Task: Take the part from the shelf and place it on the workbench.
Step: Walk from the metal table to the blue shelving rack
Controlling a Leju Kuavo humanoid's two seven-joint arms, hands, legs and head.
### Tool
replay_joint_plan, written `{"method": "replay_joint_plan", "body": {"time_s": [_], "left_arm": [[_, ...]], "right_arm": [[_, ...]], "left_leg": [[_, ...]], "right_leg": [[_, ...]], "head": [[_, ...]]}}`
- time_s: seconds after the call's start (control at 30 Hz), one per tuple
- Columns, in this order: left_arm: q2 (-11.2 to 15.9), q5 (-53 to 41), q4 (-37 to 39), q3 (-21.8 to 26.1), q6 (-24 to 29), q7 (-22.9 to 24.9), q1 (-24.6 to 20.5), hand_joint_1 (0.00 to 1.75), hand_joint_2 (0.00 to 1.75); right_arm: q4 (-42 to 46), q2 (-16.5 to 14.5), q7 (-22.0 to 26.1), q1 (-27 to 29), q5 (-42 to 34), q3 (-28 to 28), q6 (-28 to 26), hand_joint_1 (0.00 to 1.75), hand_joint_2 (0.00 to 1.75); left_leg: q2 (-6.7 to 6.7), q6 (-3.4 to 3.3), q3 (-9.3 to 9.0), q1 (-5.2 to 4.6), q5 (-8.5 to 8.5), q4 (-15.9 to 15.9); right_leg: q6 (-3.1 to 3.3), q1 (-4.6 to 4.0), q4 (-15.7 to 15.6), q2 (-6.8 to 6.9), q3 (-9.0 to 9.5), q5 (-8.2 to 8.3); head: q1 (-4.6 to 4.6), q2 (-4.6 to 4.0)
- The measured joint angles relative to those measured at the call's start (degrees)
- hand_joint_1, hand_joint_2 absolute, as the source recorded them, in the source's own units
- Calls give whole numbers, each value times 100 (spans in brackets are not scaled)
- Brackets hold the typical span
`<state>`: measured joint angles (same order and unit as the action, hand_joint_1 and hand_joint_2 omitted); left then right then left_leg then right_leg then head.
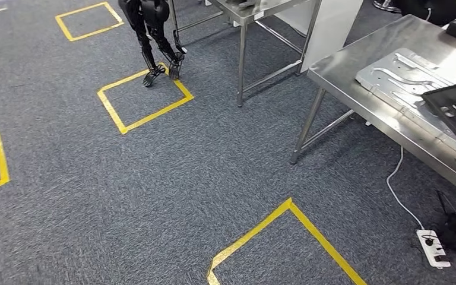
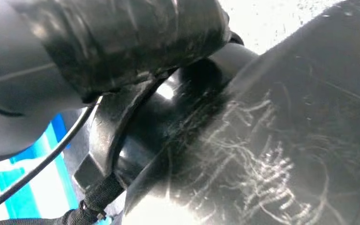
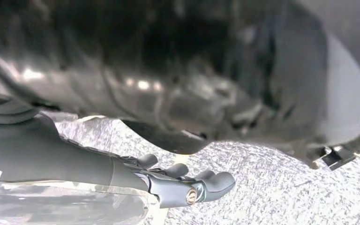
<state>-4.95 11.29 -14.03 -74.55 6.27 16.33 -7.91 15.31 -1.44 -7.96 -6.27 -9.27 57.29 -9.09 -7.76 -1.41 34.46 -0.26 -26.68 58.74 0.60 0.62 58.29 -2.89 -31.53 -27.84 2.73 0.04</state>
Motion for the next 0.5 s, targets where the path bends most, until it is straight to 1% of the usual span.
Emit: {"method": "replay_joint_plan", "body": {"time_s": [0.03, 0.07, 0.1, 0.13, 0.17, 0.2, 0.23, 0.27, 0.3, 0.33, 0.37, 0.4, 0.43, 0.47, 0.5], "left_arm": [[2, 5, 0, 0, 1, 2, 1, 0, 0], [3, 13, 0, 1, -1, 4, -2, 0, 0], [3, 28, 0, 5, -10, 7, -5, 0, 0], [3, 49, 0, 11, -32, 19, -8, 0, 0], [3, 67, 0, 19, -61, 39, -10, 0, 0], [4, 85, 0, 25, -92, 63, -10, 0, 0], [5, 96, 0, 29, -118, 87, -9, 0, 0], [8, 96, 0, 30, -140, 106, -6, 0, 0], [10, 92, 0, 31, -155, 117, -3, 0, 0], [11, 81, 0, 31, -170, 122, -1, 0, 0], [12, 62, 0, 32, -183, 120, 3, 0, 0], [11, 37, 0, 32, -189, 102, 5, 0, 0], [10, 1, 0, 33, -193, 74, 7, 0, 0], [10, -43, 0, 32, -192, 40, 9, 0, 0], [10, -93, 0, 32, -190, 6, 10, 0, 0]], "right_arm": [[0, -5, -8, -1, -2, 0, 14, 0, 0], [0, -11, -25, -4, -10, 0, 42, 0, 0], [-1, -12, -60, -4, -19, 0, 85, 0, 0], [-1, -14, -114, -1, -20, 1, 140, 0, 0], [-3, -13, -171, 7, -13, 2, 189, 0, 0], [-7, -11, -225, 14, 4, 4, 228, 0, 0], [-9, -9, -263, 19, 23, 8, 254, 0, 0], [-11, -9, -281, 17, 44, 13, 267, 0, 0], [-11, -9, -291, 11, 61, 17, 274, 0, 0], [-12, -8, -292, 1, 77, 23, 274, 0, 0], [-12, -7, -292, -11, 90, 31, 272, 0, 0], [-12, -5, -291, -21, 87, 37, 266, 0, 0], [-12, -5, -290, -29, 76, 42, 256, 0, 0], [-9, -5, -288, -34, 48, 45, 248, 0, 0], [-8, -5, -287, -37, 12, 45, 241, 0, 0]], "left_leg": [[134, 24, 65, -10, -82, 130], [311, 49, 190, -14, -223, 384], [499, 80, 359, -8, -390, 720], [605, 111, 548, 15, -537, 1083], [657, 144, 685, 40, -604, 1343], [690, 173, 726, 67, -568, 1411], [718, 197, 690, 90, -467, 1327], [779, 218, 513, 111, -274, 994], [878, 236, 305, 118, -119, 595], [956, 233, 123, 102, -14, 258], [1014, 211, -27, 87, 58, -19], [1018, 178, -68, 59, 42, -103], [965, 132, -71, 32, 33, -107], [906, 85, -82, 30, 37, -115], [850, 50, -100, 31, 42, -134]], "right_leg": [[24, 19, -44, 72, 30, 21], [44, 33, -80, 155, 58, 38], [55, 22, -94, 237, 69, 39], [63, 18, -97, 333, 73, 34], [63, 15, -96, 429, 77, 25], [61, 15, -94, 520, 82, 13], [54, 19, -92, 594, 89, 2], [38, 26, -87, 665, 102, -14], [17, 37, -82, 729, 119, -32], [-16, 30, -76, 785, 135, -54], [-53, 27, -73, 842, 153, -76], [-90, 24, -75, 887, 169, -92], [-127, 18, -81, 927, 187, -104], [-165, 30, -86, 966, 198, -119], [-199, 49, -54, 929, 208, -155]], "head": [[21, 0], [41, 0], [62, 0], [80, 0], [81, 0], [81, 0], [81, 0], [81, 0], [82, 0], [81, 0], [76, 0], [72, 0], [66, 0], [65, 0], [61, 0]]}}
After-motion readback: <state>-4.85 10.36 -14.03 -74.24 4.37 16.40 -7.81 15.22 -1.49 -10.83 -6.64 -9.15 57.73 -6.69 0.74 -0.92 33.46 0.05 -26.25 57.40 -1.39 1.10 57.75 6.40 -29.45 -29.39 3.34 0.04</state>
